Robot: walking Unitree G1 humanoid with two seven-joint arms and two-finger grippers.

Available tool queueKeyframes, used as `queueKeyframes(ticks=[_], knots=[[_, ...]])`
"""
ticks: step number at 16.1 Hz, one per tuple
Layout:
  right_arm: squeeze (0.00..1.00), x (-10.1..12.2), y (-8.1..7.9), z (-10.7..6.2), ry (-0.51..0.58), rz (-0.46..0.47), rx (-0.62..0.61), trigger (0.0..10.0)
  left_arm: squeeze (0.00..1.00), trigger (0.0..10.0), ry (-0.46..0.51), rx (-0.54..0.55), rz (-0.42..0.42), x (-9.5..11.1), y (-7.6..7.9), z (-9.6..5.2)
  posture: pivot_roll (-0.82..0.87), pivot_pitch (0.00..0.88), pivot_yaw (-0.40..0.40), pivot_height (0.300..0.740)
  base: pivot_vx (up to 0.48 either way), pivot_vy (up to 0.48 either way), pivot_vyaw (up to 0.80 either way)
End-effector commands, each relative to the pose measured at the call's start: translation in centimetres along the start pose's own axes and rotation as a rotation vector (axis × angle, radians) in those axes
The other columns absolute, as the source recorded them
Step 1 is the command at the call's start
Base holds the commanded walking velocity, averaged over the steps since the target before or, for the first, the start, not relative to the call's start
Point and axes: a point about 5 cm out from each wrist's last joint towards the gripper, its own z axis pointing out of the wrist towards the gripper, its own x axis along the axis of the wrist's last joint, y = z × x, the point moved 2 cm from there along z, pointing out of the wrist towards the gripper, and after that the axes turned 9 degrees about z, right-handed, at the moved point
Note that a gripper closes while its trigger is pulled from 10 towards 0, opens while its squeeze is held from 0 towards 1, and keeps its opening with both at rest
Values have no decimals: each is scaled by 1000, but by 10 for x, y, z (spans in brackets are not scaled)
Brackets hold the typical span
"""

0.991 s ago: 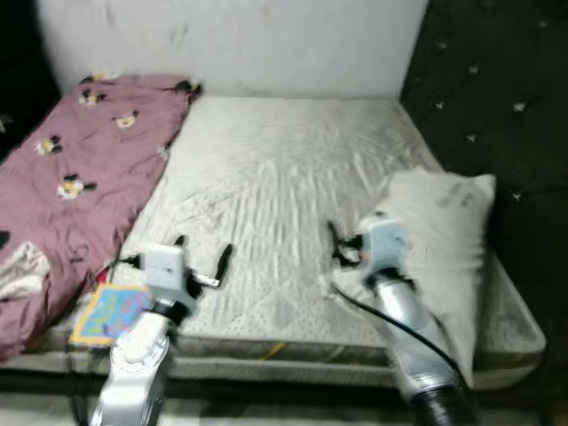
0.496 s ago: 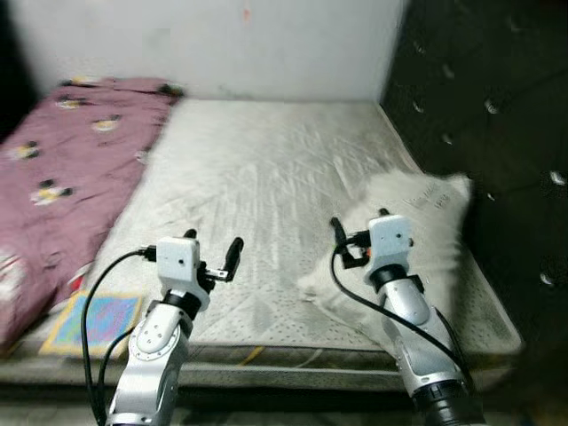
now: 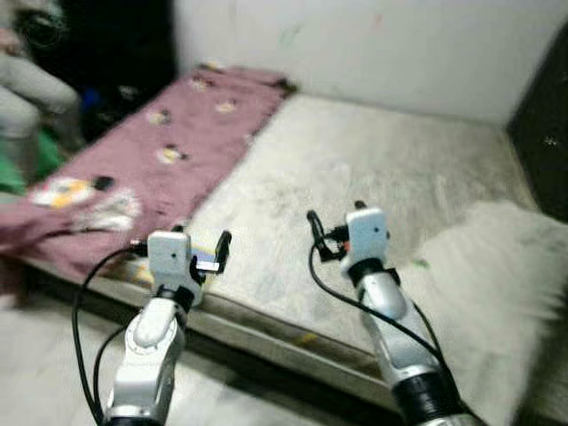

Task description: Clean up the room

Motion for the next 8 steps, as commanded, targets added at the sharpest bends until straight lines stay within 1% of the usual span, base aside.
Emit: queueKeyframes(ticks=[1, 2, 5, 6, 8], knots=[[0, 4, 4, 3, 13, 0, -12, 10000, 0, 10000, -3, 4, 6, 1, 0, 1, 40, 0, 17, 740, 0, 0, 0], [0, 5, 6, 5, 15, 2, -21, 10000, 0, 10000, 0, 2, -1, 1, 0, 1, 41, 0, 17, 740, 0, 0, 0], [0, 3, 4, 5, 10, 11, -27, 10000, 0, 10000, 4, -9, -12, 1, 1, 2, 38, 0, 17, 740, 0, 0, 0], [0, 2, 5, 5, 1, 26, -33, 10000, 0, 10000, 10, -19, -15, 2, 3, 2, 35, 0, 16, 740, 0, 0, -619], [0, 2, 6, 5, 2, 26, -37, 10000, 0, 10000, 15, -32, -18, 3, 5, 3, 30, 0, 17, 740, 0, 0, -800]])
